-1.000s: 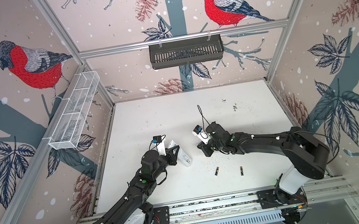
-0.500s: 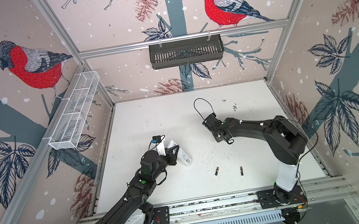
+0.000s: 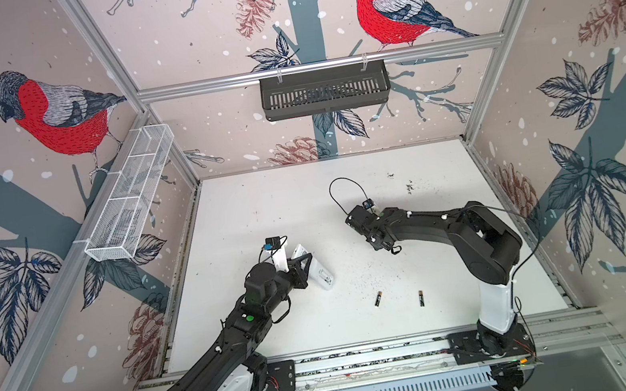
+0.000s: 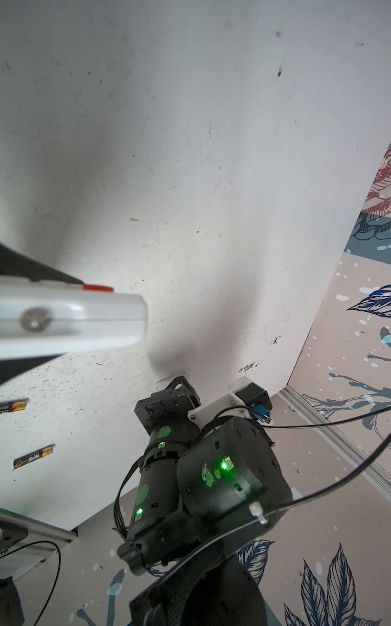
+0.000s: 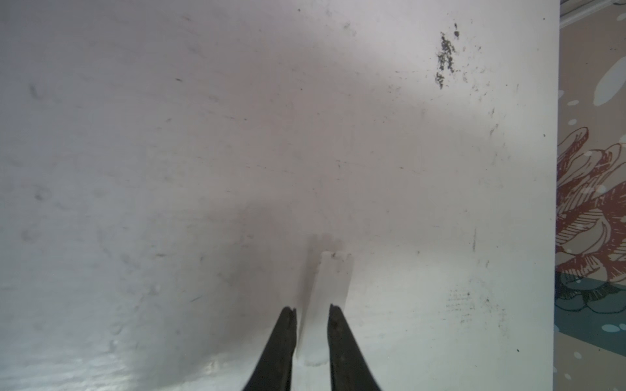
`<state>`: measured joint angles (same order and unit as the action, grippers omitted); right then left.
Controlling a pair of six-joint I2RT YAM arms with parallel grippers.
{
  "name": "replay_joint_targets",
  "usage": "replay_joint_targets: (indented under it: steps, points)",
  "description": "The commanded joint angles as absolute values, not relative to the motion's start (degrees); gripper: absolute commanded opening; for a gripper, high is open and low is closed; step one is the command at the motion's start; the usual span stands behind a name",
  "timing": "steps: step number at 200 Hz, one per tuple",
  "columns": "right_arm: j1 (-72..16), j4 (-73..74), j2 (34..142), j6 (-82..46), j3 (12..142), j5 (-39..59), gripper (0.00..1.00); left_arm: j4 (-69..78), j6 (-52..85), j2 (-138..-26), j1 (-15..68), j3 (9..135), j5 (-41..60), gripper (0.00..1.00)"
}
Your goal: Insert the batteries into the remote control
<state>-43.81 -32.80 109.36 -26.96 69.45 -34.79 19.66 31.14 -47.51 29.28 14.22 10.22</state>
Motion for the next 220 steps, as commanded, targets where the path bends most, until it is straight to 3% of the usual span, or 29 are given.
replay_joint_targets:
  steps: [1, 75, 112, 220]
  points:
    - [-43.87, -31.76, 106.44, -27.75, 68.40, -31.67, 0.25, 20.50, 30.94, -47.35, 29.18, 14.22, 9.84, 0.00]
    - [-47.43, -29.70, 88.43, -31.19, 54.51, -15.85, 0.53, 19.48, 31.23, -45.97, 29.16, 14.41, 8.91, 0.00]
    - [-52.56, -27.13, 84.02, -39.25, 48.34, -8.34, 0.55, 19.80, 31.47, -45.72, 29.17, 14.16, 9.23, 0.00]
    - [-56.64, -34.38, 72.08, -52.98, 35.33, -13.91, 0.50, 21.88, 30.94, -47.54, 29.17, 14.68, 10.98, 0.00]
